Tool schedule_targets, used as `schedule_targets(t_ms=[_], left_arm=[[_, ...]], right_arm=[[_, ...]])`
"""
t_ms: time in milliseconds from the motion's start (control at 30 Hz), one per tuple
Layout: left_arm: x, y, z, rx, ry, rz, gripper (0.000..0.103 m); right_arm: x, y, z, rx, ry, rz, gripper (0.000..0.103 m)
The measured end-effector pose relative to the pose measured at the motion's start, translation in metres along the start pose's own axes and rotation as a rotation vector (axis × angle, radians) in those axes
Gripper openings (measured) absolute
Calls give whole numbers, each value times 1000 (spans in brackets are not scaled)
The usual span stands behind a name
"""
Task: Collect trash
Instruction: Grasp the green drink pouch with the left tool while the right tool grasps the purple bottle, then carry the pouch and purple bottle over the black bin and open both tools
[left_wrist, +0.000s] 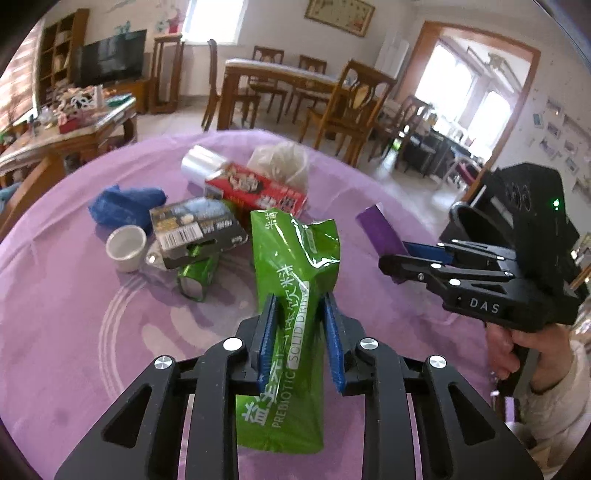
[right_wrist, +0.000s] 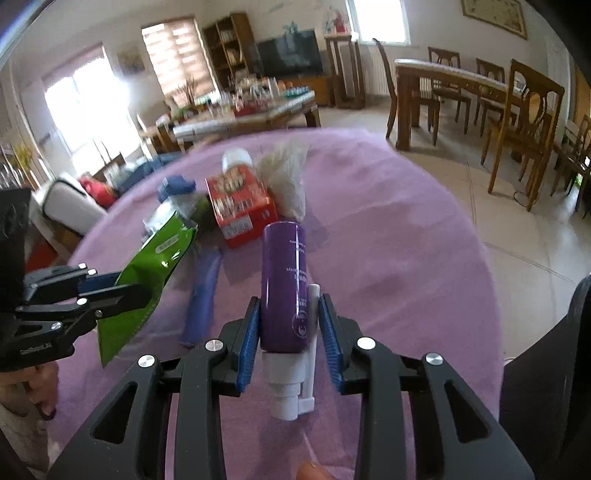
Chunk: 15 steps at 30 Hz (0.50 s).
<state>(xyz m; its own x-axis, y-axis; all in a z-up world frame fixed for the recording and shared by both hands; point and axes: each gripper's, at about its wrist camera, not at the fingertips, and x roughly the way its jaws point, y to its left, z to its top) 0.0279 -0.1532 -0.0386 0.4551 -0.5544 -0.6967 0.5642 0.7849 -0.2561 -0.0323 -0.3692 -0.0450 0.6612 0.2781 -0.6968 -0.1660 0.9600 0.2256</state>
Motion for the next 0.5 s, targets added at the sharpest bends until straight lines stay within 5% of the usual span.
schedule_targets(t_ms=[500], left_arm=[[-21,-80,39,81,-135,-121,25]], right_arm=[[-101,-51,6,98,-321,-24,25]])
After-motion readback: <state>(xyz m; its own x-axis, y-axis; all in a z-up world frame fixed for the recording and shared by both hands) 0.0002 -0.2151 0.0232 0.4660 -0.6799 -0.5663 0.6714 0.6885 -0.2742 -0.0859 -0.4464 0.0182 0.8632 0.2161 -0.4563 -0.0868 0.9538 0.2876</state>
